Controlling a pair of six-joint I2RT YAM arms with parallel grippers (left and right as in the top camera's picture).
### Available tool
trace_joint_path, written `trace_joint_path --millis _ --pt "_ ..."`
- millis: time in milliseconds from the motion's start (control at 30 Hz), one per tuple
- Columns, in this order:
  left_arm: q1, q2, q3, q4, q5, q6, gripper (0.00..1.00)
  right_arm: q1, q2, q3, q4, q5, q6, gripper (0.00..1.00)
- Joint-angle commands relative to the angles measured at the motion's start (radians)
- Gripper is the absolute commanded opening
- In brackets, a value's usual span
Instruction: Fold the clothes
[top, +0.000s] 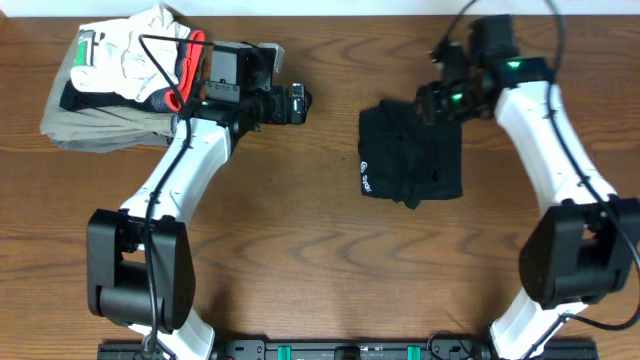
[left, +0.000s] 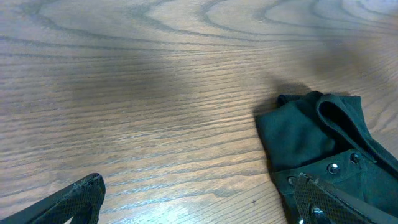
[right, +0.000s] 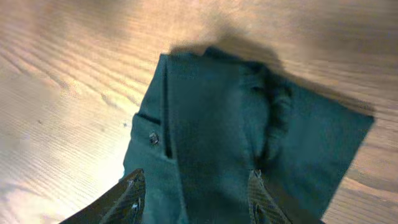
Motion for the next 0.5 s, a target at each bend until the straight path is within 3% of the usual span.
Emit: trace_joint_path --millis 0,300,467 --pt "0.012 -0.008 0.006 -0.002 -0.005 -0.004 0.98 0.068 0.009 0.000 -0.010 0.168 -0.019 0.56" --pt "0.044 -0.008 0.006 -0.002 -0.005 -0.005 0.98 0.135 0.076 0.000 -0.026 0.330 -0.019 0.55" --pt "0.044 -0.008 0.006 -0.002 -0.005 -0.004 0.98 0.135 0.138 0.000 -0.040 0.329 -0.019 0.43"
